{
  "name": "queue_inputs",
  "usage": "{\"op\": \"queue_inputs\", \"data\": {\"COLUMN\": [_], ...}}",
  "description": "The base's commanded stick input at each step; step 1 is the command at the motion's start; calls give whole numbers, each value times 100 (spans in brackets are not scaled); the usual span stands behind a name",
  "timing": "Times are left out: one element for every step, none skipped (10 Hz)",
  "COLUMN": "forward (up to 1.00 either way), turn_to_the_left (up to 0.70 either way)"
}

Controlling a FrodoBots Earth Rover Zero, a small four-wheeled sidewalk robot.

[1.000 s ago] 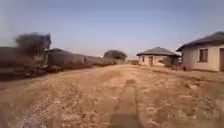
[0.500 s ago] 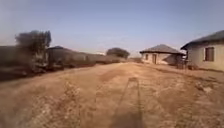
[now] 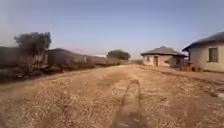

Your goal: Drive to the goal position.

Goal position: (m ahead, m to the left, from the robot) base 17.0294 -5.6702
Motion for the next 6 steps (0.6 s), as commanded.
{"op": "queue_inputs", "data": {"forward": [70,70,70,70,70,70], "turn_to_the_left": [0,0,0,0,0,0]}}
